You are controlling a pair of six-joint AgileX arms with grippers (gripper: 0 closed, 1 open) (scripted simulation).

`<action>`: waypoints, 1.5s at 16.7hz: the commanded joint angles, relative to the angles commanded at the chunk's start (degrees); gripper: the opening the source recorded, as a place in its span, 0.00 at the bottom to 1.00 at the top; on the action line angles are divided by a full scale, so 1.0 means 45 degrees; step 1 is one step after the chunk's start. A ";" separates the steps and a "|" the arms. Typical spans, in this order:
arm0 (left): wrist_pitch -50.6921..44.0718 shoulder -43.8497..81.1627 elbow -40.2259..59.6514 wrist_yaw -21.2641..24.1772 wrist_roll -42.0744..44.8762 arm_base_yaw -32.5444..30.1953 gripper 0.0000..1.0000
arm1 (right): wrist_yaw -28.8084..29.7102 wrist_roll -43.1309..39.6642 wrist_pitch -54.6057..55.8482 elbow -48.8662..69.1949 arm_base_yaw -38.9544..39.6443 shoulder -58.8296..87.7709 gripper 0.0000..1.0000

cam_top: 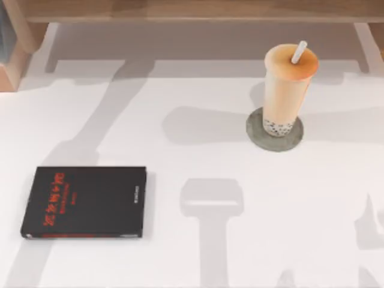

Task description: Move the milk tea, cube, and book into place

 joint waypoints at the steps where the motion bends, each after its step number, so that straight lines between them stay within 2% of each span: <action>1: 0.0021 -0.0019 0.0000 -0.0014 0.0002 0.0021 1.00 | 0.0000 0.0000 0.0000 0.0000 0.0000 0.0000 1.00; 5: 0.1343 -0.0760 -0.0030 0.0005 0.0407 0.1309 1.00 | 0.0000 0.0000 0.0000 0.0000 0.0000 0.0000 1.00; 10: 0.5119 -0.1292 -0.0938 0.1451 0.1053 0.4793 1.00 | 0.0000 0.0000 0.0000 0.0000 0.0000 0.0000 1.00; 13: 0.6745 -0.1411 -0.2739 0.3237 0.0868 0.6773 1.00 | 0.0000 0.0000 0.0000 0.0000 0.0000 0.0000 1.00; 16: 0.7537 -0.1479 -0.5234 0.5860 0.0499 0.8233 1.00 | 0.0000 0.0000 0.0000 0.0000 0.0000 0.0000 1.00; 18: 0.7695 -0.1200 -0.6641 0.7340 0.0276 0.8806 1.00 | 0.0000 0.0000 0.0000 0.0000 0.0000 0.0000 1.00; 20: 0.7567 -0.0741 -0.7584 0.8327 -0.0007 0.9062 1.00 | 0.0000 0.0000 0.0000 0.0000 0.0000 0.0000 1.00; 22: 0.7480 -0.0411 -0.8016 0.8784 -0.0196 0.8992 1.00 | 0.0000 0.0000 0.0000 0.0000 0.0000 0.0000 1.00; 25: 0.7471 -0.0380 -0.8051 0.8822 -0.0213 0.8970 1.00 | 0.0000 0.0000 0.0000 0.0000 0.0000 0.0000 1.00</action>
